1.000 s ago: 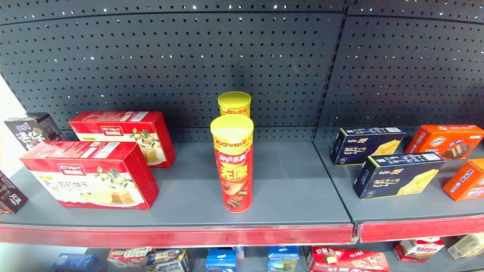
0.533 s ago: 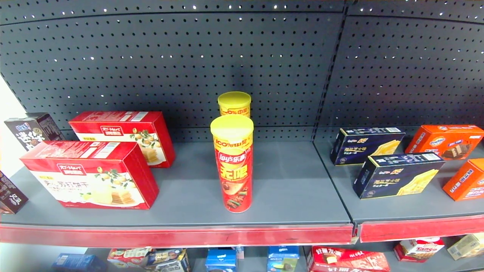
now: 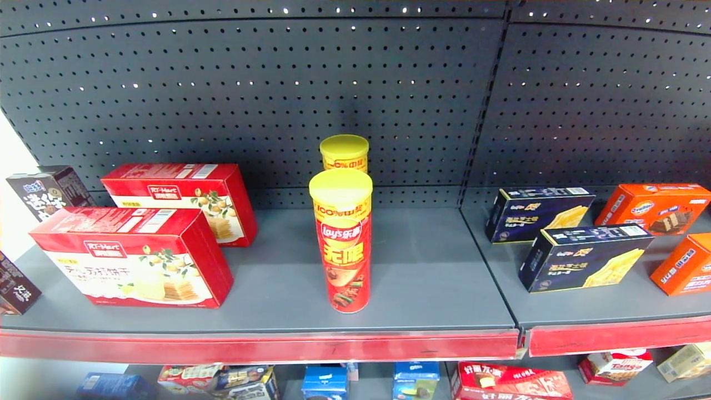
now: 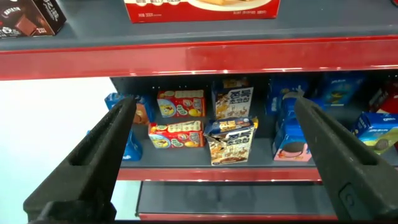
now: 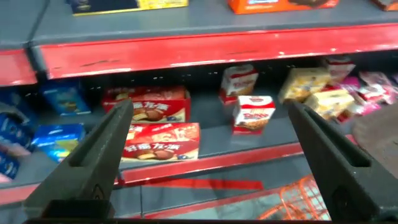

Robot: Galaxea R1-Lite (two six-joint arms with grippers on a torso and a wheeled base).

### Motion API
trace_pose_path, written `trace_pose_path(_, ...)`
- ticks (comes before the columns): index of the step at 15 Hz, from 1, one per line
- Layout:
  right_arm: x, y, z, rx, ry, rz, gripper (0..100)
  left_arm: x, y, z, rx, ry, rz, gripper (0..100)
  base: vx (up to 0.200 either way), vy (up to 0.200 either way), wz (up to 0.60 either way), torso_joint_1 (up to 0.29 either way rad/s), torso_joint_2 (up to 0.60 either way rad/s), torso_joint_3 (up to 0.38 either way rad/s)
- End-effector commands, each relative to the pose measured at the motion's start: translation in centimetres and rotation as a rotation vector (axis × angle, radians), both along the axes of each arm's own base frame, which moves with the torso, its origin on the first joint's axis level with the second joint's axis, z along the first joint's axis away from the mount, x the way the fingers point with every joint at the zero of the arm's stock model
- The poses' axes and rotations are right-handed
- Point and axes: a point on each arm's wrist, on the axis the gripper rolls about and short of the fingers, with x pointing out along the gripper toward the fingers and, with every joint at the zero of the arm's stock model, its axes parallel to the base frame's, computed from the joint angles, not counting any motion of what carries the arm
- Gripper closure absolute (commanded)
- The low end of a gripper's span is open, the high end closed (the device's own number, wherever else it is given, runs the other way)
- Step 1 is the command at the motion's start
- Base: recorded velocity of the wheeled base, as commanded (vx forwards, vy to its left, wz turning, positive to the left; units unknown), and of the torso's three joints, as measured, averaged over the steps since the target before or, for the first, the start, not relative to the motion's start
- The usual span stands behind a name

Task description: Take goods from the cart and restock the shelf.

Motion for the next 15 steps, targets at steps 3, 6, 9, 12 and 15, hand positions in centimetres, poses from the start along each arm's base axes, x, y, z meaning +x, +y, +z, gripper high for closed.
trace_pose_path(3,-0.02,-0.01,-0.07,-0.002,0.001,0.025,0,0.02,0.00,0.00,0.000,0.003,0.000,0,0.000,0.000,0.00,0.000,0.00,0.000)
trace_pose_path(6,-0.62,-0.19,-0.24,-0.050,-0.069,0.097,0,0.02,0.00,0.00,0.000,0.003,-0.002,0,0.000,0.000,0.00,0.000,0.00,0.000)
trace_pose_path(9,-0.65,-0.20,-0.28,-0.038,-0.098,0.083,0,0.02,0.00,0.00,0.000,0.003,0.000,0,0.000,0.000,0.00,0.000,0.00,0.000)
trace_pose_path(12,-0.52,-0.36,-0.31,0.066,-0.146,0.004,0,0.02,0.00,0.00,0.000,0.003,0.000,0,0.000,0.000,0.00,0.000,0.00,0.000)
trace_pose_path(15,-0.43,-0.46,-0.34,0.092,-0.181,-0.043,0,0.02,0.00,0.00,0.000,0.003,0.000,0,0.000,0.000,0.00,0.000,0.00,0.000)
